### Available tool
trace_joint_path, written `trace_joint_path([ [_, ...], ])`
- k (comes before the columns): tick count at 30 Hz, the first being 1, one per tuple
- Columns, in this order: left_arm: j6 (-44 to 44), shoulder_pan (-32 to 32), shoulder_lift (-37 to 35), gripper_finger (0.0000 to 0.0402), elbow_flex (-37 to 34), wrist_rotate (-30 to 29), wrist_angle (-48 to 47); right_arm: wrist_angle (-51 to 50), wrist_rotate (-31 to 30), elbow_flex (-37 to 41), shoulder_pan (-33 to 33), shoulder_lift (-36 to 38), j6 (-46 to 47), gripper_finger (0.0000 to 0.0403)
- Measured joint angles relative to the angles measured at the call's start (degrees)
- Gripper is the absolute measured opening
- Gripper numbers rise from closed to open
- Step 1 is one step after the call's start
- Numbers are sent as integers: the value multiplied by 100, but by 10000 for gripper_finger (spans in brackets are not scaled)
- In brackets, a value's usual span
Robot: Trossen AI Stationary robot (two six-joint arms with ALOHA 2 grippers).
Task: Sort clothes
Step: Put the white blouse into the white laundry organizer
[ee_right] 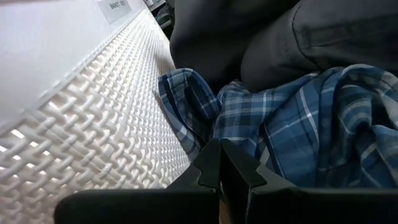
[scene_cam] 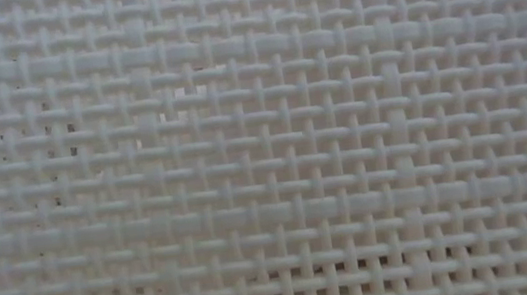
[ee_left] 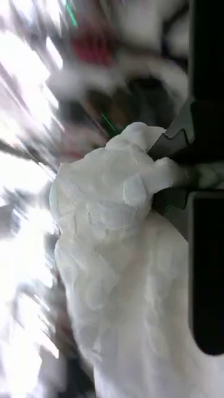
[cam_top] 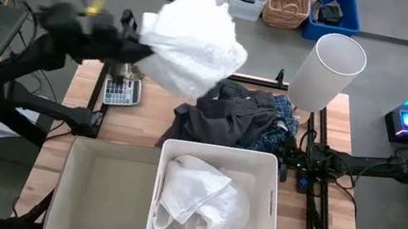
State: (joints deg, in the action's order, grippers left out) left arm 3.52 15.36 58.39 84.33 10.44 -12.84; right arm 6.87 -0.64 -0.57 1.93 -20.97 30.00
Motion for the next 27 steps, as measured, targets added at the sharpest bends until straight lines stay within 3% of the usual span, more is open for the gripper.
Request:
trace_joint_path([
  [3,-46,-763,98,11,167,362,743,-2,0,0,-1,0,0,0],
  [8,-212,-1736,460,10,165,483,978,-25,0,0,0,0,0,0],
  [14,-37,-2569,1735,10,154,676,1788,-26,-1,0,0,0,0,0],
  [22,1098,-2746,3250,10,152,1130,3827,-26,0,0,0,1,0,0],
  [24,1233,-2756,3381,10,154,1249,3863,-26,0,0,0,1,0,0],
  [27,1232,-2756,3469,10,165,1471,3028,-26,0,1,0,0,0,0],
])
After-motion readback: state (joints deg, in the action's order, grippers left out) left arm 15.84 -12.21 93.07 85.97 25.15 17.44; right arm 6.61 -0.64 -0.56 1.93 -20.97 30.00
